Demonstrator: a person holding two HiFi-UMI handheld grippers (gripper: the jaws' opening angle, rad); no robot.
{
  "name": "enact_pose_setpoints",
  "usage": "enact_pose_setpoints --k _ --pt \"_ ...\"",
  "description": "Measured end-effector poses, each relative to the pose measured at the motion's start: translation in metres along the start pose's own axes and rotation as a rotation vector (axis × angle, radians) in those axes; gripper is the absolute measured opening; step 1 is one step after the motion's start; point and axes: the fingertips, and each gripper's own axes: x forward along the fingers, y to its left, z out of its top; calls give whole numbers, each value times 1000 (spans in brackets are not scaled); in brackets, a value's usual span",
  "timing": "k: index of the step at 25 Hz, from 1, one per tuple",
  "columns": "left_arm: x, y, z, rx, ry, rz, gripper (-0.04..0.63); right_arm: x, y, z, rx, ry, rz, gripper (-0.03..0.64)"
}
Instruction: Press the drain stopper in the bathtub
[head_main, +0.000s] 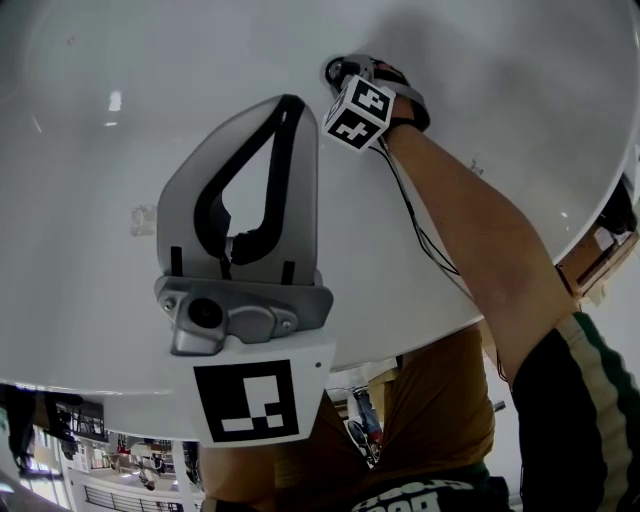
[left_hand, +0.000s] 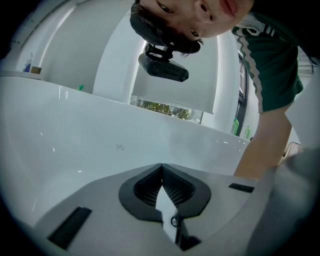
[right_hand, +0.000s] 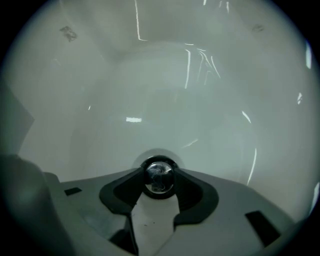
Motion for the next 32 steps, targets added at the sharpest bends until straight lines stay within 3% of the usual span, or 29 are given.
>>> enact_pose_setpoints --k 2,4,13,15,17,24,32 --pt "0 0 -2 -2 2 1 9 0 1 0 -56 1 43 192" --pt "-1 1 -2 -10 4 3 9 -1 1 1 -38 0 64 186" --pt "0 1 -2 -11 1 -6 9 -5 -29 7 805 -90 -36 166" --pt "0 1 -2 -11 0 -3 9 -6 -33 3 918 -95 -38 154" --pt "-1 1 -3 -13 2 -1 9 -6 -34 5 910 -96 -35 153" --pt "1 -1 6 -5 -8 -23 9 -21 -23 17 681 -154 -10 212" --pt "1 -8 40 29 -35 -22 9 -59 -20 21 620 -184 23 213"
